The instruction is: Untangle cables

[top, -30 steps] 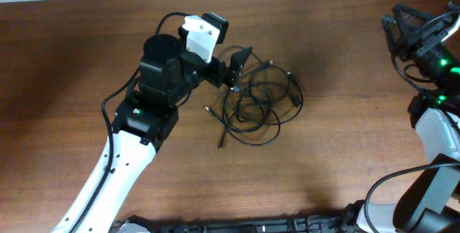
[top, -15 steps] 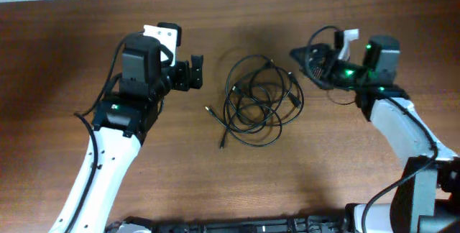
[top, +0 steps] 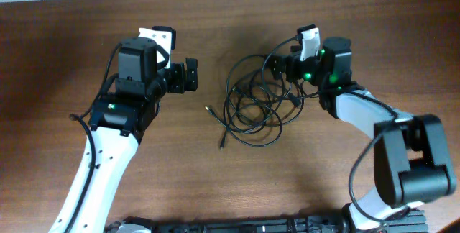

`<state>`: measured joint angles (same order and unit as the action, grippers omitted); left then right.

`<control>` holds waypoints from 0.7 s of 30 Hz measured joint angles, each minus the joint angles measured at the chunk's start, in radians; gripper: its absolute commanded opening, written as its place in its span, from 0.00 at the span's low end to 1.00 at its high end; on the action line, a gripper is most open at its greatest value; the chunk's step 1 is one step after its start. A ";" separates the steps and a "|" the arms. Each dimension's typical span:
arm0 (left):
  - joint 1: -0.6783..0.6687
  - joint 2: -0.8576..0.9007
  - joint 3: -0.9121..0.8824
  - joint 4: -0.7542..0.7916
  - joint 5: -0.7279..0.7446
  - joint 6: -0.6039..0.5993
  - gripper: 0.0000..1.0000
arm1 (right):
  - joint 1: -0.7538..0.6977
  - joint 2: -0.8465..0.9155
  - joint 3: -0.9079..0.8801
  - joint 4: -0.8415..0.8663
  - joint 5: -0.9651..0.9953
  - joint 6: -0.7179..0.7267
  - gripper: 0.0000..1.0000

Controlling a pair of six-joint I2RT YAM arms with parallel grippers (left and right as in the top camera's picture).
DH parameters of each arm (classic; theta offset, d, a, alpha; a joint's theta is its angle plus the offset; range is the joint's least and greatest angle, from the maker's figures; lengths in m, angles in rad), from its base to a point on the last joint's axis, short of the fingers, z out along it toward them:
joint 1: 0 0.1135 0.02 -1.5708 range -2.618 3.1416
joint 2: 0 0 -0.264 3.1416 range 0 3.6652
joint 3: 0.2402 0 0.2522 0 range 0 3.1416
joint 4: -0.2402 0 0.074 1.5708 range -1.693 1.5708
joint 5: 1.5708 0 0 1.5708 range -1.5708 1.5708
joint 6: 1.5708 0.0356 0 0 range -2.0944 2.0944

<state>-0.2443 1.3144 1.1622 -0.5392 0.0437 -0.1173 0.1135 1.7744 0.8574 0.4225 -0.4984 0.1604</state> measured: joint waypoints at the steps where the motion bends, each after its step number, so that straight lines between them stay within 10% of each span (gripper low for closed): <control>1: 0.000 0.000 0.000 0.001 0.000 0.000 0.99 | 0.011 0.015 0.000 0.013 -0.001 -0.011 0.96; 9: 0.000 0.000 0.000 0.000 0.000 0.000 0.99 | 0.089 0.131 0.000 0.043 -0.008 -0.066 0.80; 12: 0.000 0.000 0.000 0.000 0.000 0.000 0.99 | 0.089 0.131 0.000 0.035 -0.008 -0.068 0.08; 21: 0.000 0.000 0.000 0.000 0.000 0.000 0.99 | 0.089 0.132 0.000 0.024 -0.072 -0.074 0.04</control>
<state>-0.2443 1.3144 1.1622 -0.5392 0.0437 -0.1173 0.2028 1.9060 0.8574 0.4461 -0.5701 0.0868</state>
